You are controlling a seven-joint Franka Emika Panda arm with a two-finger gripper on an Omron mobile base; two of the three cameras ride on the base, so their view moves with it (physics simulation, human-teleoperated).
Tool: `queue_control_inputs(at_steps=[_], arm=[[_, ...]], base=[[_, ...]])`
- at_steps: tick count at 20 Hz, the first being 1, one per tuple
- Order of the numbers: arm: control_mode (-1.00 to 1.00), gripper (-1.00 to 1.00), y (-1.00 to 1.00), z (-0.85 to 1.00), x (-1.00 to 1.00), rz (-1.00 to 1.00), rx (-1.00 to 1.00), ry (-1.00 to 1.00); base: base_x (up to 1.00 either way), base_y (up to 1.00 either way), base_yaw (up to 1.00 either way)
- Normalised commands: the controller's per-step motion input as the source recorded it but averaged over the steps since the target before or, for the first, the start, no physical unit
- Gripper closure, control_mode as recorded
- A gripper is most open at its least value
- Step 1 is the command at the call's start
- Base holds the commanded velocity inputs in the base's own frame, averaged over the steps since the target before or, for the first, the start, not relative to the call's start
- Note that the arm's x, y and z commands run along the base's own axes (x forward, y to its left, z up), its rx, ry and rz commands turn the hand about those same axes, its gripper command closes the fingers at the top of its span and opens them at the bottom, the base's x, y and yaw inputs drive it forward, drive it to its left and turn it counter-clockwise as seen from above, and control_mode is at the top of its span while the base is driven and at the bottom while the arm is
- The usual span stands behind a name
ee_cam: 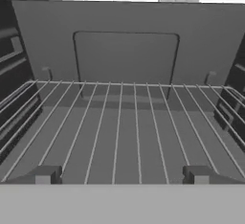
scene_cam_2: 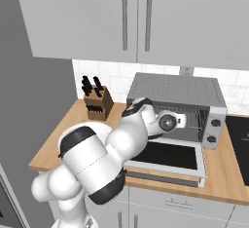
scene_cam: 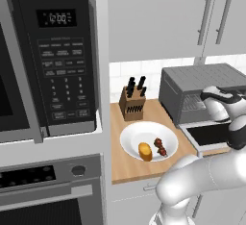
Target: Pick up the kebab skewer and baguette bread, and place them inside the toaster oven. Close the toaster oven door and start by setting the timer.
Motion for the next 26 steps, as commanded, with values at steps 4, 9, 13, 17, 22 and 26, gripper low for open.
queue_control_inputs(at_steps=[4, 9, 13, 17, 22, 26], arm=[[-1.00, -1.00, -0.28, -0.08, 0.00, 0.00, 0.01, 0.00], [-1.00, -1.00, -0.16, -0.11, 0.00, 0.00, 0.01, 0.00], [-1.00, -1.00, 0.00, -0.11, 0.00, -0.01, 0.00, 0.00], [-1.00, -1.00, 0.00, -0.16, 0.00, 0.00, 0.00, 0.00], [-1.00, -1.00, 0.00, -0.24, 0.00, 0.00, 0.00, 0.00], [-1.00, -1.00, -0.01, -0.31, 0.00, 0.00, 0.00, 0.00]], base=[[0.00, 0.00, 0.00], [0.00, 0.00, 0.00], [0.00, 0.00, 0.00], [0.00, 0.00, 0.00], [0.00, 0.00, 0.00], [0.00, 0.00, 0.00]])
